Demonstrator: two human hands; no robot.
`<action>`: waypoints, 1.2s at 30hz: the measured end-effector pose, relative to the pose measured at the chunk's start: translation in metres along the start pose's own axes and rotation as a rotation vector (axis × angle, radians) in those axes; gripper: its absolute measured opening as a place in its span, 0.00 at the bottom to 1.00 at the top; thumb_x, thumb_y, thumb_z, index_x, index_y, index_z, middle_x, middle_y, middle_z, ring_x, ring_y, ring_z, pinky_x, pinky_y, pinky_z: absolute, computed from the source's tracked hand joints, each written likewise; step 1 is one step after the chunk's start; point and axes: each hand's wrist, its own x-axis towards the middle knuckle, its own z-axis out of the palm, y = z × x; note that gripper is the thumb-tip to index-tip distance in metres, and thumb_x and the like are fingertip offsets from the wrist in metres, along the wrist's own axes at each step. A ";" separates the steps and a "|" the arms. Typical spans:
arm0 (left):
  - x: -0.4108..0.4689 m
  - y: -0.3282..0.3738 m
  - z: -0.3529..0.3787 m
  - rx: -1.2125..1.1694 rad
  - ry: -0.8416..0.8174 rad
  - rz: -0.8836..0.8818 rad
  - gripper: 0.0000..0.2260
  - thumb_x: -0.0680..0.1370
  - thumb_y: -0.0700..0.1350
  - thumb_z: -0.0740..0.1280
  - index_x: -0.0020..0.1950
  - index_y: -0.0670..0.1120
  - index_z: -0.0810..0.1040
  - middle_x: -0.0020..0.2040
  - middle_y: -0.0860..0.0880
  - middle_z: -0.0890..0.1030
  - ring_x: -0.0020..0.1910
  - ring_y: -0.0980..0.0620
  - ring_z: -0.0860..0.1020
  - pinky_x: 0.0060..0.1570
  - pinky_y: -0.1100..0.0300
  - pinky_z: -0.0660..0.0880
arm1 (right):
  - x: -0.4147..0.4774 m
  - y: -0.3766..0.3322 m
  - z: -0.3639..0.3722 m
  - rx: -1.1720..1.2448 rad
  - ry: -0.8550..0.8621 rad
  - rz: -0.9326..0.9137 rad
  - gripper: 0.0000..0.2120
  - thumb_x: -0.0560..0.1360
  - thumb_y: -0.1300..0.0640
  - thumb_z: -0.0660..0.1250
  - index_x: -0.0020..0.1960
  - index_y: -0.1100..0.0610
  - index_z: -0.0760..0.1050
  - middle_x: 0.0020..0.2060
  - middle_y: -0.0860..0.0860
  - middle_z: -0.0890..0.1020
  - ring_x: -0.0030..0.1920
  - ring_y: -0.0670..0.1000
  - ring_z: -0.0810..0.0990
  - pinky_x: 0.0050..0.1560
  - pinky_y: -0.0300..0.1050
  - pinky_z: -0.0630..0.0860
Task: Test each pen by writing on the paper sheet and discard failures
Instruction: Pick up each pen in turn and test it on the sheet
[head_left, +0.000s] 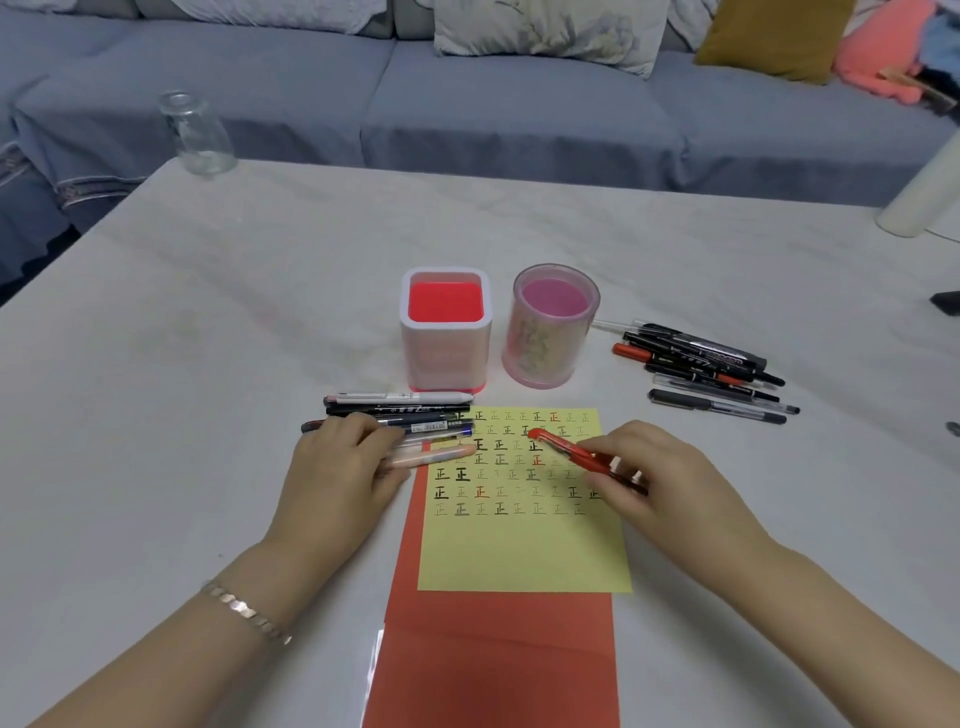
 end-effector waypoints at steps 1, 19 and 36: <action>0.000 0.006 -0.002 -0.034 0.016 -0.006 0.19 0.68 0.51 0.65 0.54 0.41 0.80 0.46 0.44 0.79 0.43 0.42 0.77 0.42 0.51 0.73 | 0.000 -0.002 -0.001 0.005 0.005 -0.001 0.12 0.73 0.54 0.68 0.56 0.48 0.79 0.40 0.35 0.72 0.39 0.39 0.73 0.43 0.42 0.73; -0.001 0.111 -0.045 -0.756 -0.184 0.063 0.06 0.80 0.47 0.59 0.45 0.56 0.71 0.39 0.54 0.77 0.39 0.57 0.73 0.40 0.63 0.69 | -0.016 -0.027 -0.046 1.002 0.164 0.400 0.06 0.64 0.60 0.73 0.40 0.56 0.79 0.22 0.50 0.75 0.21 0.45 0.68 0.21 0.33 0.63; -0.013 0.099 -0.031 -0.496 -0.258 0.066 0.09 0.80 0.53 0.56 0.60 0.56 0.65 0.40 0.56 0.74 0.39 0.61 0.71 0.39 0.65 0.64 | -0.027 -0.029 0.001 1.049 0.343 0.407 0.16 0.71 0.53 0.63 0.29 0.58 0.63 0.16 0.50 0.67 0.18 0.47 0.62 0.20 0.36 0.60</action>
